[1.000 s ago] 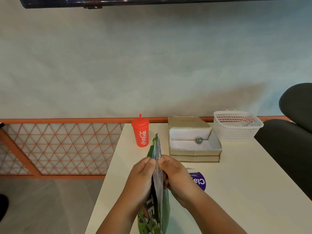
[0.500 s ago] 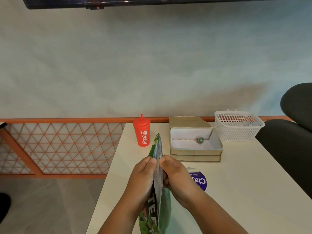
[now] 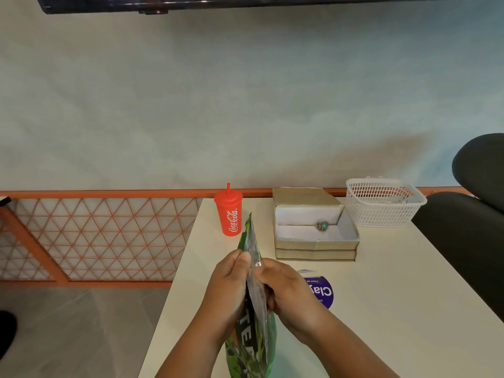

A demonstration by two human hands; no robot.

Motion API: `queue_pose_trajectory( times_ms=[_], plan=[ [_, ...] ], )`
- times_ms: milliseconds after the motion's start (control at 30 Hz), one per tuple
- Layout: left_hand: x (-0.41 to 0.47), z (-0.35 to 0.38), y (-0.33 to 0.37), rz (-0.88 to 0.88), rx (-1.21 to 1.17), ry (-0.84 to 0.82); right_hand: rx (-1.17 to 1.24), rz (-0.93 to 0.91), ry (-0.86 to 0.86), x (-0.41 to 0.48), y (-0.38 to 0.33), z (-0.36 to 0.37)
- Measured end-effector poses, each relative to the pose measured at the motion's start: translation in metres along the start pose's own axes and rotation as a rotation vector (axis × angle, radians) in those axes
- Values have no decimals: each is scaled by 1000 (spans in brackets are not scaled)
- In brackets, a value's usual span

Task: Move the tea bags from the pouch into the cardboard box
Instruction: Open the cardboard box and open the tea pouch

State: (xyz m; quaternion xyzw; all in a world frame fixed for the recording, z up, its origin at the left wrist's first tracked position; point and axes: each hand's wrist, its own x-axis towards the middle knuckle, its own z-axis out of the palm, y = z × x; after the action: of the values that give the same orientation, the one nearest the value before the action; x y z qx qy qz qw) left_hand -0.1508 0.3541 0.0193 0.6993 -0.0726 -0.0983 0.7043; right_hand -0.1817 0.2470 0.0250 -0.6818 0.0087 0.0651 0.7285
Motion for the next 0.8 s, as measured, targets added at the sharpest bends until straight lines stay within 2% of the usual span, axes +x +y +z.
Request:
queue_pose_trajectory(
  times_ms=[133,267,367,467,600,800],
  plan=[
    [0,0,1,-10,19,12,106,-1,19,-1,1,2],
    [-3,1,2,-28,-76,9,219,-5,10,0,7,-2],
    [-3,1,4,-24,-71,-13,185,-8,19,0,6,-1],
    [0,-5,9,11,120,-39,24,-26,48,-2,0,-3],
    [6,-16,25,116,472,-51,-357,-59,165,-3,-14,-12],
    [20,-36,44,274,887,19,-735,-91,334,-3,-23,-27]
  ],
)
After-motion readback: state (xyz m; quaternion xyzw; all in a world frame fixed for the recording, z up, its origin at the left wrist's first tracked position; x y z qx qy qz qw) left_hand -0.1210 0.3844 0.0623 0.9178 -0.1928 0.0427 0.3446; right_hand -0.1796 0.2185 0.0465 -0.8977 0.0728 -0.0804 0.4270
